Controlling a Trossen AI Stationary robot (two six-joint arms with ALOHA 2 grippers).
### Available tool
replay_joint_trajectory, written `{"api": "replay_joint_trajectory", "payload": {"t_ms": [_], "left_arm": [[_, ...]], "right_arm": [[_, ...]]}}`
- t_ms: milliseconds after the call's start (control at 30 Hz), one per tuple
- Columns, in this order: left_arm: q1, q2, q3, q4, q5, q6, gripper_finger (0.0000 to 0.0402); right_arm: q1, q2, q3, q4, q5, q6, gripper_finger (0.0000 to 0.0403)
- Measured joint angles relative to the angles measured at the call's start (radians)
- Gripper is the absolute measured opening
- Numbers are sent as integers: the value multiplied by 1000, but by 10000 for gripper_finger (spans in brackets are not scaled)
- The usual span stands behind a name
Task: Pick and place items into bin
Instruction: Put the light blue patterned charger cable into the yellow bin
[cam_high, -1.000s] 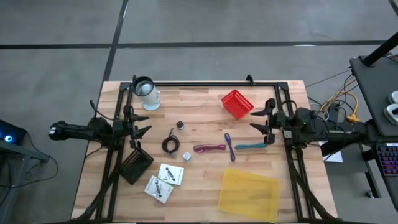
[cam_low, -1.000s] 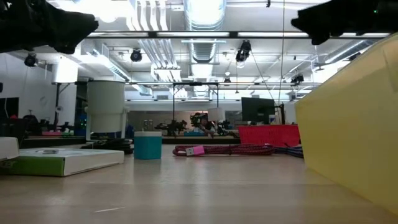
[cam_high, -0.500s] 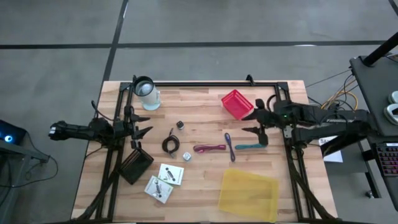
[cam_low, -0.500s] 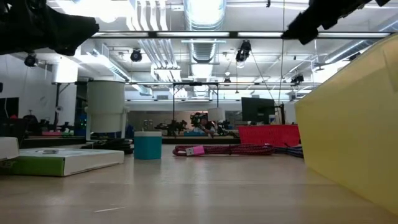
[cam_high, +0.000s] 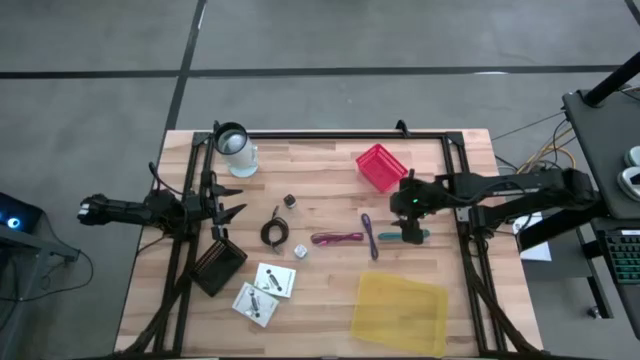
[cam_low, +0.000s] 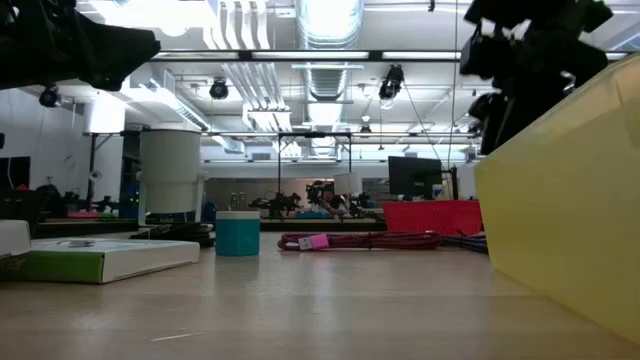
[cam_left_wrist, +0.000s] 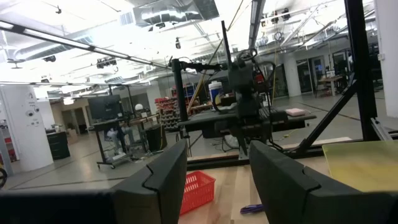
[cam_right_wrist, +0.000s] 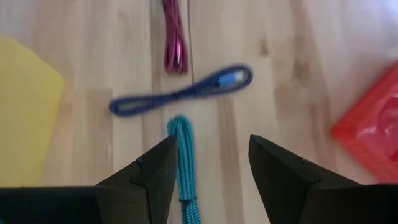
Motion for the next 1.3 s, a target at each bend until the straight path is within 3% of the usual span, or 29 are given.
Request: {"api": "replay_joint_trajectory", "payload": {"t_ms": [567,867,1300], "left_arm": [[0,0,-2,0,0,0,160],[0,0,-8,1,0,0,160],[0,-1,-8,1,-2,0,160]], "right_arm": [[0,284,-7,-40,-29,21,183],[0,364,-9,-43,-86,22,183],[0,412,-15,-44,-74,16,182]]}}
